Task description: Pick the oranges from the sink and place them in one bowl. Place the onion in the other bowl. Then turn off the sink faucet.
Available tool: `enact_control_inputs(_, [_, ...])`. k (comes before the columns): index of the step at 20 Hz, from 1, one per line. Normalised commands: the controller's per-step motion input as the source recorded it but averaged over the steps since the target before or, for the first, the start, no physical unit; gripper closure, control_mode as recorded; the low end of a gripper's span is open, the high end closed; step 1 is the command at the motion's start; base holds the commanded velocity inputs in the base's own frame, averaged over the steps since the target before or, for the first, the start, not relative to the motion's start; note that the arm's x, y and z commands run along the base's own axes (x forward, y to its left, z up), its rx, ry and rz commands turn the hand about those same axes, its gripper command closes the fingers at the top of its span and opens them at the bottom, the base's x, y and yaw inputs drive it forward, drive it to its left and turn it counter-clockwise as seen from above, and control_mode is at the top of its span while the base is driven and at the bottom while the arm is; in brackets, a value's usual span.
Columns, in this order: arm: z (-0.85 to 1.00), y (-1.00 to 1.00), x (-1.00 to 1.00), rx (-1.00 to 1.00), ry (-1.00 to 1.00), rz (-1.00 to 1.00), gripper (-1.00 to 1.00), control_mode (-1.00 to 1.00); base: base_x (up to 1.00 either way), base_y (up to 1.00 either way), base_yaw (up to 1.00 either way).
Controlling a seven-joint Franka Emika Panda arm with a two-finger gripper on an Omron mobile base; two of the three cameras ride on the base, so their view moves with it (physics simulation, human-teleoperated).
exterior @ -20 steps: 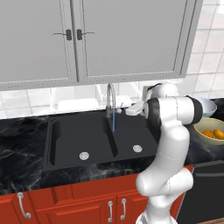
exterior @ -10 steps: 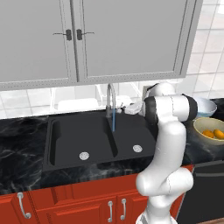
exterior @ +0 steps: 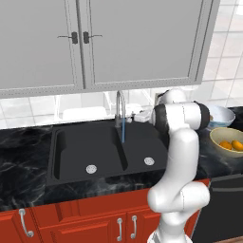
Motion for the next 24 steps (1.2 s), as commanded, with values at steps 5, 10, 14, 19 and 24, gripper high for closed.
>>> enact_control_inputs(5, [-0.18,0.01,0.17,0.00,0.00,0.00,-1.00,-1.00,0.00,0.00,0.00])
enact_control_inputs(10, [-0.16,0.04,0.16,0.00,0.02,0.00,-1.00,-1.00,0.00,0.00,0.00])
enact_control_inputs(14, [-0.05,0.05,0.15,0.00,0.04,0.00,-1.00,-1.00,0.00,0.00,0.00])
enact_control_inputs(19, [-0.03,0.09,0.16,0.00,0.04,0.00,-1.00,-1.00,0.00,0.00,0.00])
enact_control_inputs(24, [-0.08,0.05,0.19,0.00,0.04,0.00,-1.00,-1.00,0.00,0.00,0.00])
